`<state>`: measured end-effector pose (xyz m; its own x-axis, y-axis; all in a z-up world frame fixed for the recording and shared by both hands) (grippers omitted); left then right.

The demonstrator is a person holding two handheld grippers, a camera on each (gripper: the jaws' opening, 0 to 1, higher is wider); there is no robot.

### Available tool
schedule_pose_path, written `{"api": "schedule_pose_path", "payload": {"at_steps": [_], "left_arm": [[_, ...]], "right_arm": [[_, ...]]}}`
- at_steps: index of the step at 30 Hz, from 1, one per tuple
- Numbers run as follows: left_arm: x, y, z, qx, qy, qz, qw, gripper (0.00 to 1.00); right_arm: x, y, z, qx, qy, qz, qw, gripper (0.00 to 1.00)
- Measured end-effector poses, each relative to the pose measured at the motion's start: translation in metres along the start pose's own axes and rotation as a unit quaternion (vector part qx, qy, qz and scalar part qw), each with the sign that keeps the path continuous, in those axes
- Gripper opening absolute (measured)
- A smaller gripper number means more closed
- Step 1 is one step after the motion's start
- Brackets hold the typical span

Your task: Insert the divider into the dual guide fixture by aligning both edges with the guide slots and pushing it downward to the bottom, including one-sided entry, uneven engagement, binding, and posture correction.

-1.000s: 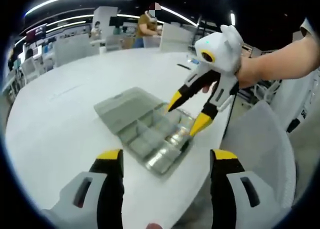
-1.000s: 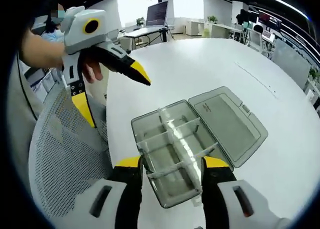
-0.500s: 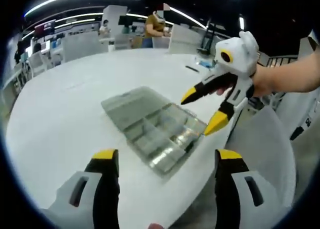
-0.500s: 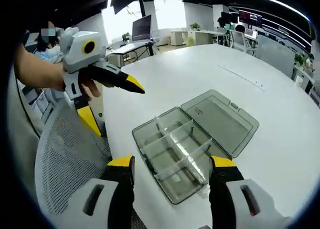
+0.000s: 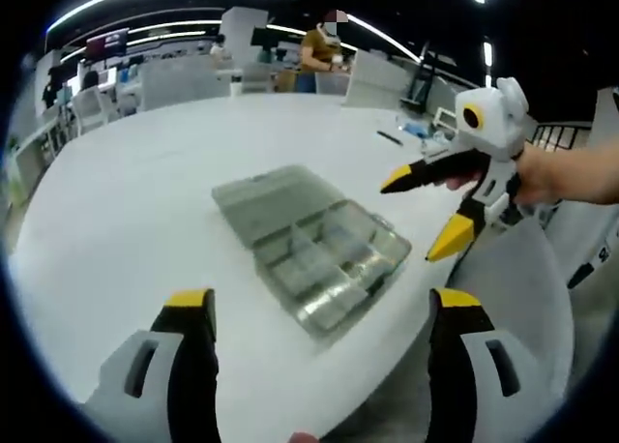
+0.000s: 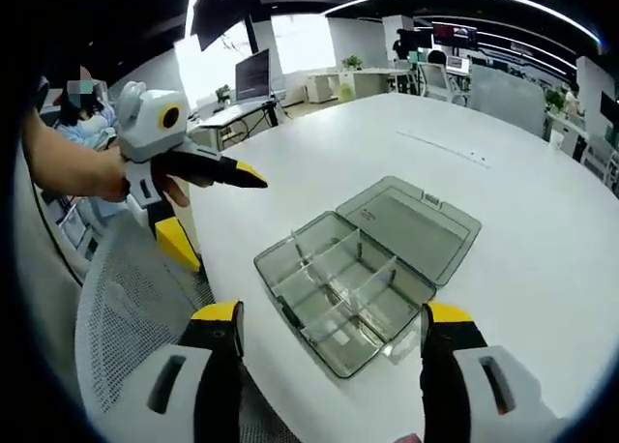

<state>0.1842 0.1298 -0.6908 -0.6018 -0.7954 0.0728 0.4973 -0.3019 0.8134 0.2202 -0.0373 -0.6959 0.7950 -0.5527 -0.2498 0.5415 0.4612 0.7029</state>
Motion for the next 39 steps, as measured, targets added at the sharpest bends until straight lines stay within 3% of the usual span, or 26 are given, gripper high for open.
{"api": "schedule_pose_path", "payload": {"at_steps": [20,39], "left_arm": [[-0.001,0.003,0.011,0.018,0.045,0.046,0.9978,0.99],[0.0,0.0,0.023,0.029,0.066,0.071,0.9949,0.99]], "right_arm": [[0.004,-0.006,0.024,0.061,-0.028,-0.079,0.9947,0.87],[-0.001,-0.021,0.034,0.078,-0.044,-0.107,0.9902,0.9]]}}
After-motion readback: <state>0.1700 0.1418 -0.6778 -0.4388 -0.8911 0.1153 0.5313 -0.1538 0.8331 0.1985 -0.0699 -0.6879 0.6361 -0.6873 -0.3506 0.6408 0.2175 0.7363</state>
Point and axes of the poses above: the point that each gripper's makers call its tool centre point, and the gripper's own axes: z roughly backward along the fingers, x roughly to its right, y roughly out of its top, the point moved 4 cm from there along z, roughly backward along the fingers, and after that the axes turned 9 degrees about -z, right-handed, at the moved point
